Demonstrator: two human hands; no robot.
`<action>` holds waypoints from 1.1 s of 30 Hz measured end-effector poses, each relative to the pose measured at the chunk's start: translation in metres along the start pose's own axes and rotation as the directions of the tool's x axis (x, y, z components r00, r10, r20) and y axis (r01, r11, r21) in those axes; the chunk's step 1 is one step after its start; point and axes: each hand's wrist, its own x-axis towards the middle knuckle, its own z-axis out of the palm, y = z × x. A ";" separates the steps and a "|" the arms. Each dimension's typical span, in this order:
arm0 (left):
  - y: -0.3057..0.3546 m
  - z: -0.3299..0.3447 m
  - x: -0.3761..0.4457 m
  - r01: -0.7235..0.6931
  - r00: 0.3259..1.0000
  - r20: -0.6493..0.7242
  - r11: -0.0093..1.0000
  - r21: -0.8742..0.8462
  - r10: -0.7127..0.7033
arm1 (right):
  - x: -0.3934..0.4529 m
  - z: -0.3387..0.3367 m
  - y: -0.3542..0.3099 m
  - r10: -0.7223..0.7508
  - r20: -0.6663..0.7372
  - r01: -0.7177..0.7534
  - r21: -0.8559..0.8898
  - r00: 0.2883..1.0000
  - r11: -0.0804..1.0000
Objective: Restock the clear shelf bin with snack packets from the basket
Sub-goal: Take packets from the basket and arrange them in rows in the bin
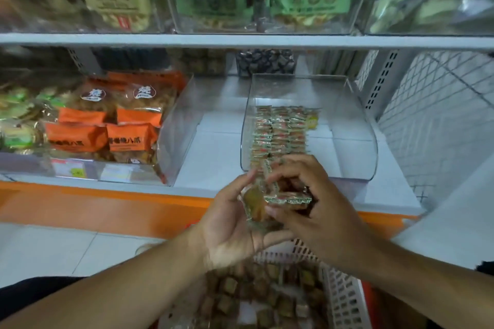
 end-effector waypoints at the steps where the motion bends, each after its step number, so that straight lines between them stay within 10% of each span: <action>1: 0.008 0.011 0.000 -0.041 0.999 0.007 0.999 0.020 0.041 | 0.004 -0.001 -0.004 -0.020 -0.022 0.020 0.028 1.000 0.999; 14: 0.029 0.040 0.020 -0.314 0.918 -0.212 0.941 0.127 0.335 | 0.037 -0.015 0.002 0.061 0.101 -0.091 0.320 0.993 0.943; 25: 0.031 0.050 0.025 -0.366 0.856 -0.328 0.916 0.163 0.400 | 0.049 -0.019 0.007 0.375 -0.188 -0.141 0.705 0.908 0.695; 30: 0.030 0.052 0.024 -0.377 0.851 -0.323 0.910 0.171 0.413 | 0.049 -0.025 0.011 0.424 -0.200 -0.186 0.680 0.883 0.709; 33: 0.031 0.050 0.024 -0.387 0.844 -0.327 0.905 0.178 0.426 | 0.044 -0.025 0.009 0.242 -0.230 -0.134 0.402 0.943 0.906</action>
